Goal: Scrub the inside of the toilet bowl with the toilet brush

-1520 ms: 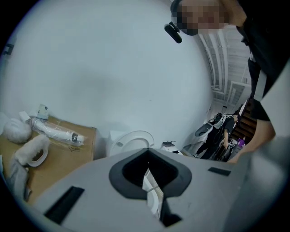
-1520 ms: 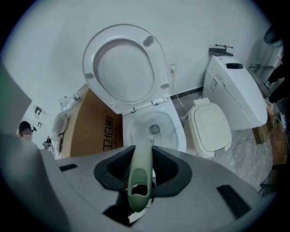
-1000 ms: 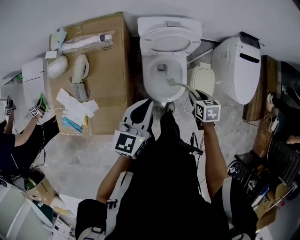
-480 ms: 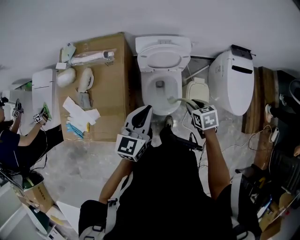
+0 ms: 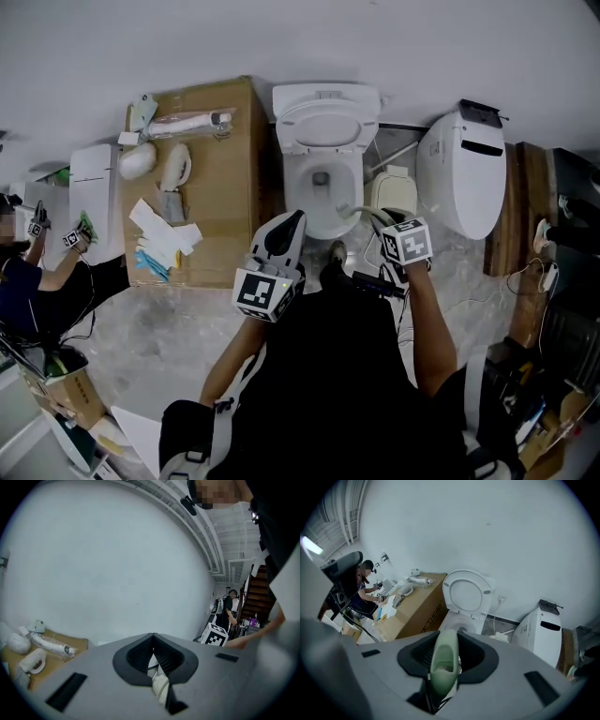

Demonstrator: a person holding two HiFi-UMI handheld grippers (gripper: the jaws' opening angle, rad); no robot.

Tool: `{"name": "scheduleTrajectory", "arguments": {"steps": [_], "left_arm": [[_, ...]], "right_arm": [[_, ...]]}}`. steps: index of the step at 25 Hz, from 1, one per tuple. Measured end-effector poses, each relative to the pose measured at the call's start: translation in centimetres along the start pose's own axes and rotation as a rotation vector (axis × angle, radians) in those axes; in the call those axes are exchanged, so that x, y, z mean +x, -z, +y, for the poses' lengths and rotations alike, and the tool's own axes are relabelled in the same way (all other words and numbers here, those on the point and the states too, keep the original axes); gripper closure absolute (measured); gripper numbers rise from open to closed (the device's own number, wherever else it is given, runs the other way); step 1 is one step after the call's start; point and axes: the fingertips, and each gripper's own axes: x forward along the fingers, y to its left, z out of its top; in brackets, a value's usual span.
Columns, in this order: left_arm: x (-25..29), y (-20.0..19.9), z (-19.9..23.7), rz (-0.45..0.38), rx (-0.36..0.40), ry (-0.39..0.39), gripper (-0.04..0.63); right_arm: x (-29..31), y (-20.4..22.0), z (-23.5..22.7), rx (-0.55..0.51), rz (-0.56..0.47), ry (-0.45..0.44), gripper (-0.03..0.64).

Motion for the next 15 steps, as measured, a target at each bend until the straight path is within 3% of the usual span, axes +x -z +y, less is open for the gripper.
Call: {"name": "scheduleTrajectory", "arguments": {"steps": [15], "left_arm": [[0.19,0.15,-0.16,0.006,0.004,0.01,0.586]], "right_arm": [[0.02,0.33,0.24,0.0,0.006,-0.007,0.491]]}}
